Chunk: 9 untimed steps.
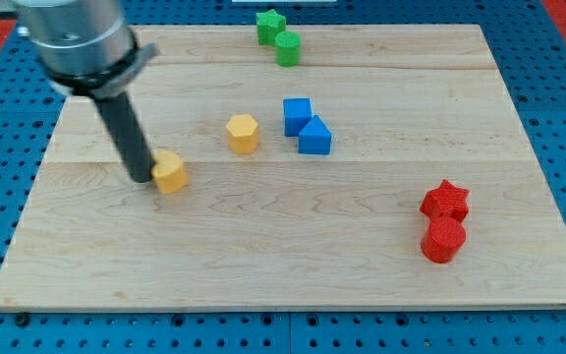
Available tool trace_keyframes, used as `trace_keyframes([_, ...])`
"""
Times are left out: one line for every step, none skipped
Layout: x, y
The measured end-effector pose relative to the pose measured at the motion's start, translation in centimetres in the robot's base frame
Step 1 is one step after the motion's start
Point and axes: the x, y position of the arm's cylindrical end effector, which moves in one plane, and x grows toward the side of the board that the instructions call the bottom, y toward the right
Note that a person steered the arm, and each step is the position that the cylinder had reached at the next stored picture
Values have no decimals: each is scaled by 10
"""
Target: Push the heart into the hexagon
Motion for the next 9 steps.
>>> trace_keyframes([0, 52])
trace_keyframes([13, 59])
trace_keyframes([23, 66])
trace_keyframes([23, 113])
trace_keyframes([13, 148])
trace_keyframes([-12, 154])
trace_keyframes([19, 151])
trace_keyframes([-5, 121])
trace_keyframes([-43, 99])
